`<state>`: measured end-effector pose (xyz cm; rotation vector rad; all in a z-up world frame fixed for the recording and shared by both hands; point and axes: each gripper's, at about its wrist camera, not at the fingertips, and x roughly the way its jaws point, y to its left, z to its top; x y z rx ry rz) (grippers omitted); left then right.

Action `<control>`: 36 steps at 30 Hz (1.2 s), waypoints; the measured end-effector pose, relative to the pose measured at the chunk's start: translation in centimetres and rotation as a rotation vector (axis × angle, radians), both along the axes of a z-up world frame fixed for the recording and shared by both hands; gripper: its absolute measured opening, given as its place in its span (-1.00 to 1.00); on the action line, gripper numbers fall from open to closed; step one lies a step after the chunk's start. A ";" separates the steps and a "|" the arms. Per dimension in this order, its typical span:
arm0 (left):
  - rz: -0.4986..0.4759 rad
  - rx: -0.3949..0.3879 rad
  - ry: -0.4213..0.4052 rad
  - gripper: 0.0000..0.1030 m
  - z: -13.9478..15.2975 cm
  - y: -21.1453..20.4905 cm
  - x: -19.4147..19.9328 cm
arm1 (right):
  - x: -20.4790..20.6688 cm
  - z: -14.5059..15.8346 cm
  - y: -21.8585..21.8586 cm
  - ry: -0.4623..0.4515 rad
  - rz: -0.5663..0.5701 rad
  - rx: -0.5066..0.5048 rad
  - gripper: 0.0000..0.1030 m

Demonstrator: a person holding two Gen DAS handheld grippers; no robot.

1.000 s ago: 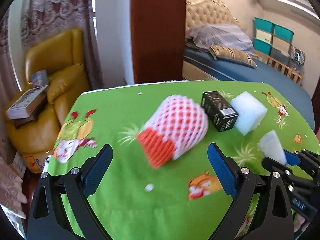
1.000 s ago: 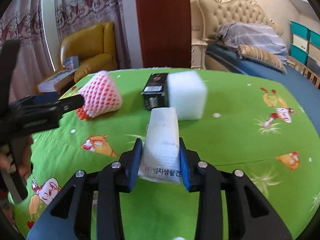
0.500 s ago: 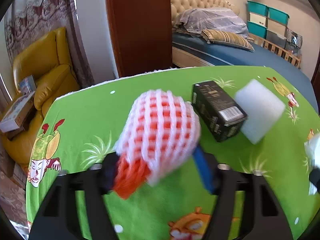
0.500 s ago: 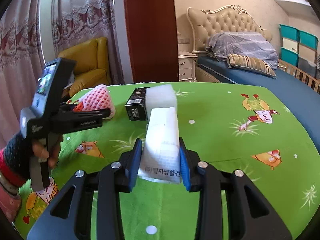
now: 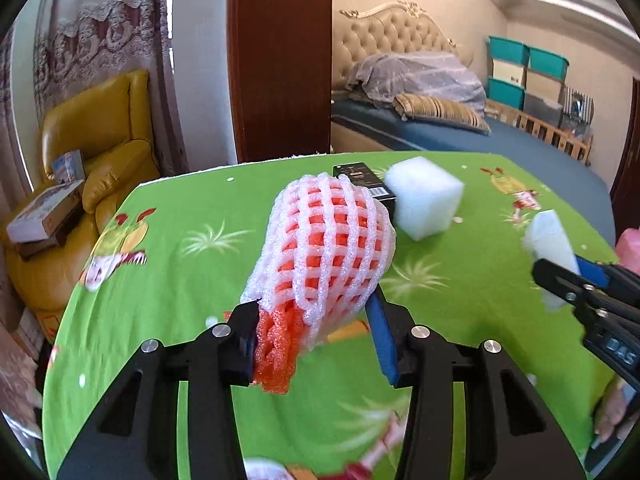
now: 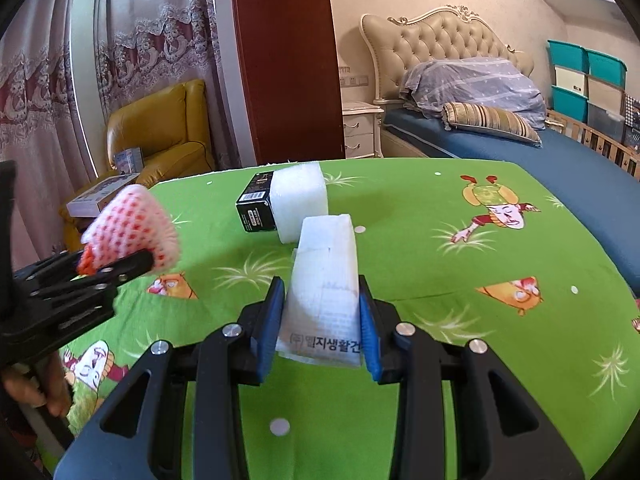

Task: Collect trash
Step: 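Lift the fruit net and paper cup and carry them to the wastebasket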

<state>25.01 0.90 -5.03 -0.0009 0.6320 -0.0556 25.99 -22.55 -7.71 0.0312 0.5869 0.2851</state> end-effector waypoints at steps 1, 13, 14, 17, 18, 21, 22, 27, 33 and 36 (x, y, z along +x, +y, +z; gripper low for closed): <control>0.004 -0.008 -0.006 -0.18 0.1 0.1 -0.5 | -0.3 0.0 -0.1 -0.002 -0.001 -0.003 -0.33; 0.003 -0.028 -0.107 -0.16 1.0 -2.7 -7.1 | -5.4 0.9 -0.8 -0.077 0.015 -0.066 -0.33; 0.000 -0.027 -0.112 -0.16 1.1 -2.9 -7.4 | -5.8 1.0 -0.9 -0.083 0.017 -0.069 -0.33; -0.007 -0.038 -0.122 -0.16 1.3 -3.4 -7.9 | -7.1 1.3 -1.2 -0.110 0.019 -0.073 -0.33; -0.010 -0.040 -0.130 -0.16 1.4 -3.6 -8.1 | -7.5 1.5 -1.4 -0.120 0.019 -0.075 -0.33; -0.019 -0.041 -0.153 -0.16 1.7 -4.1 -8.7 | -8.6 1.9 -2.0 -0.141 0.018 -0.069 -0.33; -0.024 -0.041 -0.157 -0.16 1.8 -4.2 -8.9 | -8.9 2.0 -2.2 -0.147 0.016 -0.067 -0.33; -0.050 -0.030 -0.189 -0.16 2.5 -5.5 -9.7 | -9.7 2.4 -3.7 -0.167 -0.001 -0.057 -0.32; -0.077 -0.025 -0.202 -0.16 2.9 -6.9 -10.1 | -10.9 3.0 -5.5 -0.195 -0.025 -0.046 -0.32; -0.092 -0.021 -0.209 -0.16 3.1 -7.8 -10.3 | -11.6 3.4 -6.6 -0.215 -0.044 -0.048 -0.32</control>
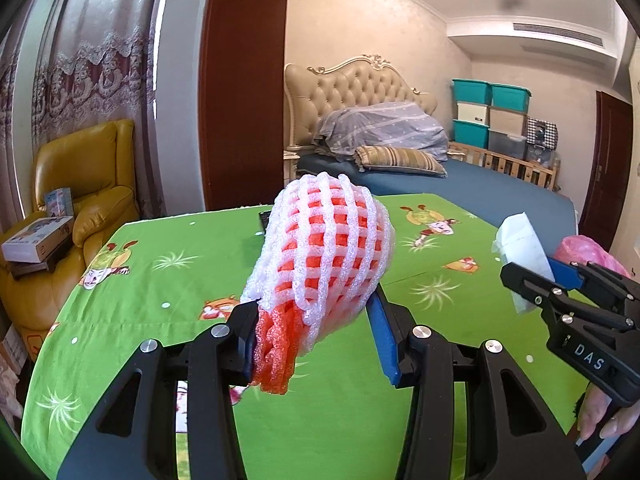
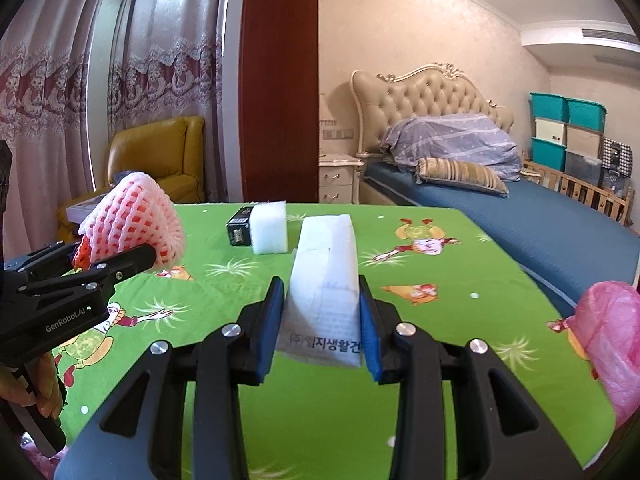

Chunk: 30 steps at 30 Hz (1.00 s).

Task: Collect trash
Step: 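Lift the fruit net and paper cup and carry them to the wastebasket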

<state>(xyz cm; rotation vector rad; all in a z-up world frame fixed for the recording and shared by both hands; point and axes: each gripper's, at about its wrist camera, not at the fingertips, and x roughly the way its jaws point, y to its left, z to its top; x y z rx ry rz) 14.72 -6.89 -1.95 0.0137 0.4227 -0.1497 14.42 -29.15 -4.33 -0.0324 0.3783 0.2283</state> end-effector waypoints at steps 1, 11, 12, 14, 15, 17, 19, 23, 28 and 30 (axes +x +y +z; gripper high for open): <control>-0.005 0.002 -0.003 -0.15 0.1 -0.3 -0.1 | -0.2 0.1 -0.4 -0.007 -0.005 0.000 -0.32; -0.100 0.009 -0.032 -0.15 1.0 -4.7 -0.3 | -2.0 0.6 -6.0 -0.051 -0.085 0.004 -0.32; -0.110 0.010 -0.028 -0.15 0.9 -5.1 -0.3 | -2.1 0.5 -6.7 -0.053 -0.097 0.007 -0.32; -0.132 0.014 -0.019 -0.15 0.8 -6.2 -0.2 | -2.3 0.5 -8.1 -0.059 -0.122 0.012 -0.32; -0.147 0.020 -0.019 -0.15 0.7 -6.9 -0.2 | -2.4 0.6 -8.8 -0.061 -0.133 0.014 -0.32; -0.172 0.030 -0.018 -0.15 0.7 -8.1 -0.2 | -2.7 0.6 -10.2 -0.068 -0.156 0.020 -0.32; -0.193 0.036 -0.017 -0.15 0.7 -9.1 0.0 | -2.9 0.6 -11.4 -0.072 -0.174 0.023 -0.32; -0.257 0.046 -0.022 -0.15 1.0 -12.2 0.1 | -3.6 0.4 -13.9 -0.077 -0.211 0.028 -0.32; -0.350 0.057 -0.018 -0.15 1.3 -16.5 0.6 | -4.6 -0.2 -18.3 -0.078 -0.291 0.032 -0.32; -0.384 0.061 -0.014 -0.15 1.4 -18.1 0.7 | -5.1 -0.4 -20.3 -0.077 -0.331 0.031 -0.32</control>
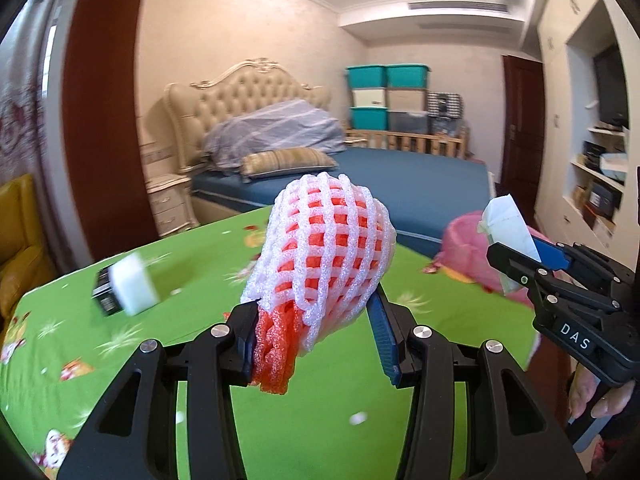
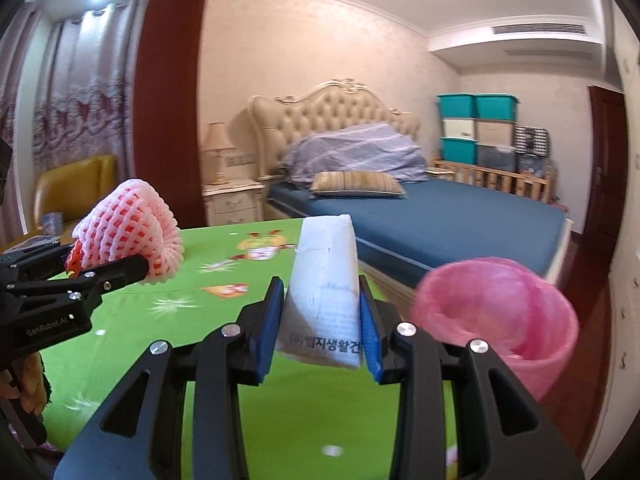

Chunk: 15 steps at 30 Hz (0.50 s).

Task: Collect trash
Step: 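Lift the fruit net and paper cup and carry them to the wastebasket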

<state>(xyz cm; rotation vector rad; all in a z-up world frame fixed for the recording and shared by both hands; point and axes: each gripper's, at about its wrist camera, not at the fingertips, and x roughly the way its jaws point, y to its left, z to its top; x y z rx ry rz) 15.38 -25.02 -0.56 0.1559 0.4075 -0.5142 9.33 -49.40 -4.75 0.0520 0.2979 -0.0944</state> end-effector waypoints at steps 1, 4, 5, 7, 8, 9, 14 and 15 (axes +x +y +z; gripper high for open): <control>-0.018 0.001 0.003 -0.15 0.0 -0.9 0.1 | -0.3 -0.1 -0.9 0.000 -0.020 0.001 -0.31; -0.074 0.016 0.006 -0.15 -0.1 -3.6 0.1 | -1.0 -0.6 -4.0 0.009 -0.078 0.002 -0.31; -0.091 0.021 0.007 -0.15 -0.2 -4.5 0.0 | -1.3 -0.8 -5.0 0.010 -0.097 0.002 -0.31; -0.141 0.032 0.014 -0.15 -0.4 -6.6 0.1 | -1.6 -1.2 -6.8 0.014 -0.131 0.006 -0.31; -0.159 0.037 0.018 -0.15 -0.5 -7.3 0.3 | -1.8 -1.4 -7.8 0.013 -0.149 0.009 -0.31; -0.187 0.045 0.027 -0.15 -0.6 -8.7 0.6 | -1.8 -1.6 -8.7 0.014 -0.167 0.010 -0.31; -0.244 0.035 0.059 -0.15 -0.6 -13.3 1.9 | -1.5 -2.5 -13.1 0.028 -0.232 0.006 -0.31; -0.254 0.034 0.060 -0.15 -0.5 -14.3 2.3 | -1.4 -2.6 -13.8 0.028 -0.241 0.003 -0.31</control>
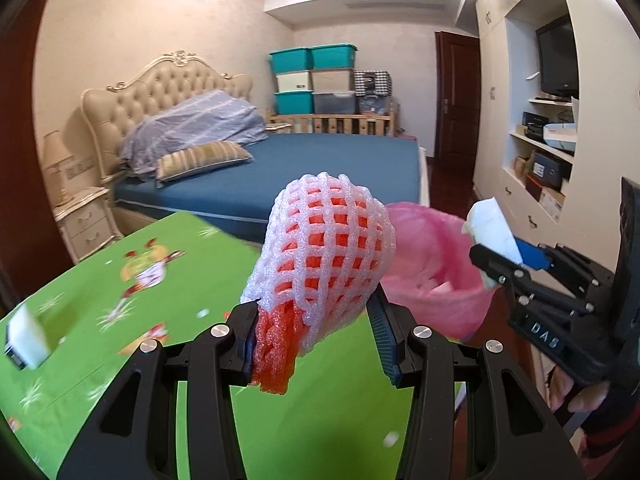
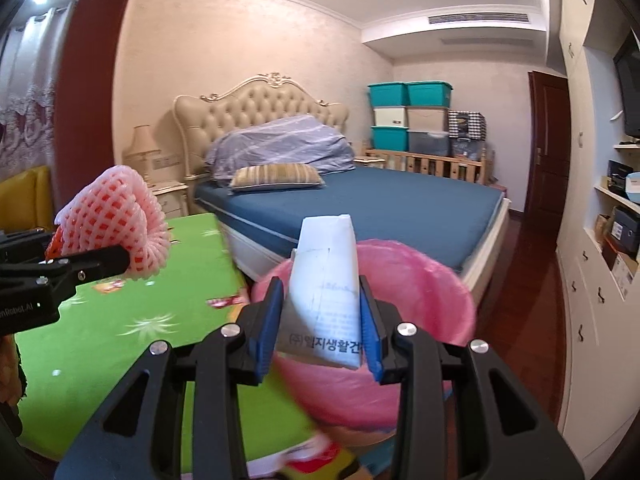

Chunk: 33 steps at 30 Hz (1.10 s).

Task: Collect trash
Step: 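Lift the fruit net and paper cup and carry them to the wastebasket, then open the right tool over the wastebasket while the left tool drops the fruit net inside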

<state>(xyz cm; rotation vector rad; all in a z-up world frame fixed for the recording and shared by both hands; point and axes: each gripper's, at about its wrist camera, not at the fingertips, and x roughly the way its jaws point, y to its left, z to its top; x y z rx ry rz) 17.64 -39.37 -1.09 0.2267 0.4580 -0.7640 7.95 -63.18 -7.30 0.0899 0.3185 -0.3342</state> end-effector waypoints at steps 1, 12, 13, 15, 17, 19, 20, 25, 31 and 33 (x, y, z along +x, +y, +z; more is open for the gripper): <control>-0.009 0.000 -0.001 -0.15 0.0 -0.9 0.2 | 0.1 0.0 -0.7 -0.002 -0.005 -0.001 -0.30; -0.098 -0.030 0.069 -0.10 -0.9 -10.0 3.3 | 3.8 -1.1 -7.8 0.023 -0.042 0.035 -0.27; -0.100 -0.036 0.075 -0.09 -1.0 -10.7 3.7 | 4.4 -1.1 -8.0 0.027 -0.040 0.030 -0.27; -0.103 -0.046 0.089 -0.07 -1.2 -11.8 4.3 | 5.1 -1.3 -8.1 0.035 -0.035 0.018 -0.26; -0.106 -0.058 0.102 0.02 -1.3 -12.8 4.9 | 5.6 -1.2 -8.2 0.035 -0.030 0.012 -0.16; -0.105 -0.069 0.107 0.17 -1.3 -13.3 5.2 | 5.6 -1.0 -8.5 0.022 -0.021 0.009 0.27; -0.100 -0.076 0.108 0.32 -1.3 -13.4 5.4 | 5.6 -0.8 -8.7 0.012 -0.018 0.004 0.34; -0.046 -0.105 0.108 0.67 -1.3 -12.8 6.1 | 4.5 0.2 -10.0 -0.016 -0.036 0.001 0.37; -0.006 -0.112 0.099 0.81 -0.8 -9.1 5.6 | 1.5 2.0 -9.5 -0.058 -0.047 0.012 0.46; 0.015 -0.112 0.075 0.81 -0.4 -7.1 4.9 | 0.7 2.6 -8.0 -0.067 -0.033 -0.004 0.49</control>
